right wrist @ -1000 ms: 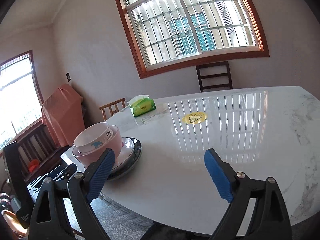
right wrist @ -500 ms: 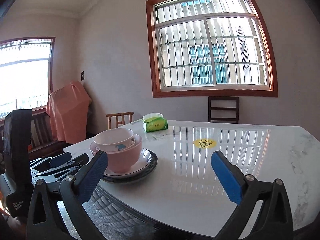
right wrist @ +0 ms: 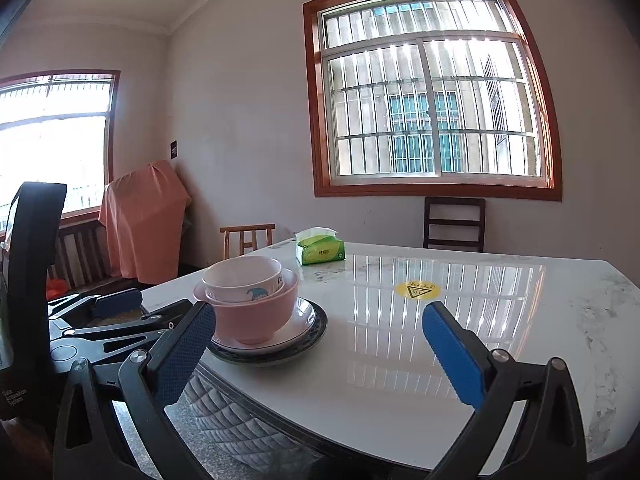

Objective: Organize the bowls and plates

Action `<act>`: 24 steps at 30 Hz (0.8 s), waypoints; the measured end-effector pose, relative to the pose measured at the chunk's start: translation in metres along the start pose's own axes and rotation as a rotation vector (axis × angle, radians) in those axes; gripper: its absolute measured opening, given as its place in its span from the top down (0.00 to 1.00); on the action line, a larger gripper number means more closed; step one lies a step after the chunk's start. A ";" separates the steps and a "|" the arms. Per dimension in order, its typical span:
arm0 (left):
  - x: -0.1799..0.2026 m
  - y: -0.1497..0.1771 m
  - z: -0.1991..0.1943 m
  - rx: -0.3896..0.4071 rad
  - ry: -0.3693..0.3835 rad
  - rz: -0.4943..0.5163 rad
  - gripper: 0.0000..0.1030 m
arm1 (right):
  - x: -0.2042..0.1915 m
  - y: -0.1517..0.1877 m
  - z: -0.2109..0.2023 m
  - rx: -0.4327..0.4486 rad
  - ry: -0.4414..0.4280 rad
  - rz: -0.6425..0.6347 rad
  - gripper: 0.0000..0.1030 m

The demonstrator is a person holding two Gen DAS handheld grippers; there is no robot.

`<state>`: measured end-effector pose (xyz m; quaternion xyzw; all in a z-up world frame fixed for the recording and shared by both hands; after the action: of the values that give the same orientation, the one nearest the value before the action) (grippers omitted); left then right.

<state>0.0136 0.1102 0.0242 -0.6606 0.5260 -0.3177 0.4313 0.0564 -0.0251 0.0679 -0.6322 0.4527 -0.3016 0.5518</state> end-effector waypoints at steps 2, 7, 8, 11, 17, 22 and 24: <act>-0.001 0.002 0.001 -0.012 0.002 -0.003 0.36 | 0.000 0.000 -0.001 0.002 -0.001 0.000 0.00; 0.000 0.004 0.002 -0.011 -0.012 0.024 0.36 | -0.003 0.002 0.000 -0.009 -0.007 -0.007 0.00; 0.001 0.004 0.002 -0.016 -0.006 0.026 0.36 | -0.004 0.003 0.000 -0.014 -0.008 -0.010 0.00; 0.001 0.006 0.003 -0.032 0.012 0.013 0.36 | -0.005 0.004 -0.001 -0.013 -0.010 -0.011 0.00; -0.003 0.011 0.008 -0.067 0.035 -0.015 0.36 | -0.006 0.006 0.000 -0.027 -0.014 -0.017 0.00; -0.001 0.012 0.009 -0.065 0.030 -0.001 0.36 | -0.008 0.008 0.002 -0.047 -0.021 -0.018 0.00; 0.001 0.013 0.009 -0.075 0.040 -0.001 0.36 | -0.008 0.009 0.001 -0.047 -0.021 -0.020 0.00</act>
<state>0.0162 0.1108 0.0081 -0.6702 0.5455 -0.3111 0.3955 0.0523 -0.0172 0.0599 -0.6527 0.4476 -0.2894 0.5384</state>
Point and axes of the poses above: each gripper's, at about its wrist camera, not at the fingertips, and z roughly the way its jaws point, x to its right, y to its underside, the point moved 10 cm from there along z, roughly the way its jaws point, and after that the axes turned 3 degrees about z, right-handed, at the moved point
